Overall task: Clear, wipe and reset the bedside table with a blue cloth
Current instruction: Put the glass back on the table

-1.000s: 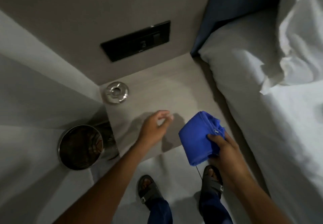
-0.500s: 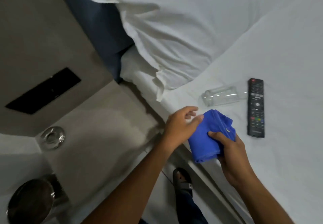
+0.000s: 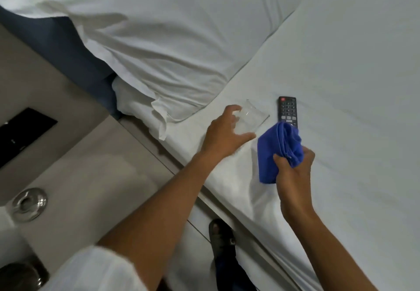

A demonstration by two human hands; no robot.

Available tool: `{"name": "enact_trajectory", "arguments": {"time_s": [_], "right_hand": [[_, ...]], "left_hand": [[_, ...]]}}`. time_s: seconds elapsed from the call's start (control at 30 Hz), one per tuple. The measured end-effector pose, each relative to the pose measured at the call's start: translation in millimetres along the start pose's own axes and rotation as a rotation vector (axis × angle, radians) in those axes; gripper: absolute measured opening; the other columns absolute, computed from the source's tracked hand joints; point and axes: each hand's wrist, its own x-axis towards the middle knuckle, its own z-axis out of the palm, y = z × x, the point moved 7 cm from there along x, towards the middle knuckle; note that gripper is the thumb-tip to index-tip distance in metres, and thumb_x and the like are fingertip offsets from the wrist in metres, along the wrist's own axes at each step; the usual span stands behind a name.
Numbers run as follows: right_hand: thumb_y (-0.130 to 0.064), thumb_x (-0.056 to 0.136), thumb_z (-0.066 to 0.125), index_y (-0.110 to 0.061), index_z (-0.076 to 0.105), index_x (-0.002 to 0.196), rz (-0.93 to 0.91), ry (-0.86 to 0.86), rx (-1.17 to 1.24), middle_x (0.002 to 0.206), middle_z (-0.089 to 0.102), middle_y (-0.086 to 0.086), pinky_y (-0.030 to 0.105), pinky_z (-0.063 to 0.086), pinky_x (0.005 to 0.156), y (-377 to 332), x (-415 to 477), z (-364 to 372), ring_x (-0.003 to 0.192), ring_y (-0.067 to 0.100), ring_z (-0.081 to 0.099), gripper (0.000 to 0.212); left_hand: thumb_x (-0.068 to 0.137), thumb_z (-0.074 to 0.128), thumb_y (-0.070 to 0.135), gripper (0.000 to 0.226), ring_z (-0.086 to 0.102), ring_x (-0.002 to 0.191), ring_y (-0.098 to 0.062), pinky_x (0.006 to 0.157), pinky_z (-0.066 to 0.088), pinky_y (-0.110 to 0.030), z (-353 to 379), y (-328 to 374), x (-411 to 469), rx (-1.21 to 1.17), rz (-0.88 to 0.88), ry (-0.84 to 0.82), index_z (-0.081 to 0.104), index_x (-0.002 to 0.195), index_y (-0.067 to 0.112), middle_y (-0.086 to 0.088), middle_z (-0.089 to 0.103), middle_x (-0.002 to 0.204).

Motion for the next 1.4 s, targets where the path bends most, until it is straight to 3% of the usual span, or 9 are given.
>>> {"name": "enact_trajectory", "arguments": {"time_s": [0.2, 0.43, 0.57, 0.7, 0.8, 0.93, 1.07, 1.17, 1.4], "right_hand": [[-0.007, 0.101, 0.044, -0.033, 0.034, 0.147, -0.248, -0.37, -0.111, 0.147, 0.046, -0.015, 0.026, 0.038, 0.111, -22.9, -20.4, 78.6, 0.131, -0.003, 0.045, 0.055], [-0.008, 0.095, 0.051, -0.033, 0.042, 0.144, -0.33, -0.608, -0.259, 0.148, 0.046, -0.013, 0.031, 0.035, 0.114, -12.3, -82.8, 166.4, 0.134, -0.003, 0.041, 0.055], [-0.019, 0.096, 0.049, -0.034, 0.038, 0.146, -0.538, -0.781, -0.488, 0.157, 0.03, -0.007, 0.003, 0.021, 0.106, 12.4, -143.6, 205.2, 0.135, -0.018, 0.021, 0.053], [-0.018, 0.095, 0.046, -0.038, 0.038, 0.145, -0.49, -0.843, -0.472, 0.156, 0.03, -0.01, 0.002, 0.02, 0.105, 27.0, -176.6, 234.2, 0.138, -0.01, 0.024, 0.054], [-0.012, 0.099, 0.048, -0.046, 0.039, 0.138, -0.369, -0.784, -0.35, 0.138, 0.047, -0.018, 0.007, 0.036, 0.098, 20.5, -177.5, 262.7, 0.123, -0.014, 0.042, 0.053], [-0.025, 0.098, 0.045, -0.042, 0.038, 0.142, -0.205, -0.731, -0.23, 0.142, 0.051, -0.012, 0.039, 0.041, 0.109, 26.0, -179.1, 301.0, 0.129, 0.002, 0.047, 0.048], [-0.023, 0.099, 0.043, -0.045, 0.04, 0.14, -0.145, -0.792, -0.3, 0.138, 0.055, -0.012, 0.044, 0.041, 0.109, 55.1, -201.4, 321.6, 0.127, 0.007, 0.05, 0.046], [-0.022, 0.102, 0.042, -0.045, 0.045, 0.136, -0.034, -0.775, -0.308, 0.125, 0.062, -0.014, 0.044, 0.044, 0.105, 73.9, -201.2, 324.3, 0.116, 0.006, 0.057, 0.04], [-0.025, 0.101, 0.047, -0.055, 0.061, 0.106, 0.181, -0.641, -0.195, 0.112, 0.071, -0.007, 0.046, 0.05, 0.099, 84.5, -156.7, 304.8, 0.105, 0.015, 0.067, 0.033]], "left_hand": [[0.074, 0.079, 0.027, 0.057, 0.071, 0.095, -0.018, 0.081, 0.057, -0.037, -23.6, -59.7, -90.2, -0.972, -0.427, -0.012, 0.059, 0.126, 0.016, -0.003, 0.074, 0.102], [0.085, 0.064, 0.021, 0.053, 0.069, 0.08, -0.011, 0.062, 0.056, -0.024, -94.0, -121.5, -143.0, -1.178, -0.445, 0.31, 0.052, 0.135, 0.009, -0.002, 0.073, 0.098], [0.095, 0.053, 0.04, 0.05, 0.069, 0.106, -0.026, 0.081, 0.056, -0.035, -134.0, -161.6, -174.7, -1.293, -0.518, 0.46, 0.05, 0.139, 0.014, -0.016, 0.064, 0.13], [0.091, 0.054, 0.049, 0.042, 0.071, 0.099, -0.022, 0.081, 0.055, -0.035, -156.4, -181.2, -209.1, -1.14, -0.516, 0.425, 0.07, 0.112, 0.016, -0.009, 0.075, 0.107], [0.082, 0.068, 0.046, 0.051, 0.062, 0.118, -0.024, 0.087, 0.054, -0.043, -163.3, -202.1, -231.0, -1.149, -0.499, 0.411, 0.061, 0.127, 0.023, -0.005, 0.068, 0.125], [0.077, 0.074, 0.039, 0.06, 0.059, 0.122, -0.019, 0.095, 0.051, -0.047, -167.7, -225.1, -243.9, -1.207, -0.51, 0.43, 0.053, 0.132, 0.034, 0.005, 0.066, 0.127], [0.09, 0.064, 0.027, 0.046, 0.066, 0.103, -0.019, 0.071, 0.058, -0.034, -196.8, -253.2, -228.5, -1.31, -0.516, 0.594, 0.05, 0.132, 0.02, -0.002, 0.068, 0.112], [0.081, 0.071, 0.007, 0.057, 0.063, 0.107, -0.027, 0.093, 0.053, -0.044, -215.0, -279.4, -213.1, -1.263, -0.576, 0.657, 0.039, 0.127, 0.019, -0.01, 0.059, 0.12], [0.07, 0.082, 0.013, 0.075, 0.06, 0.093, -0.018, 0.08, 0.057, -0.034, -271.8, -325.7, -145.2, -0.391, -0.615, 0.651, 0.042, 0.133, 0.015, -0.011, 0.052, 0.127]]}}
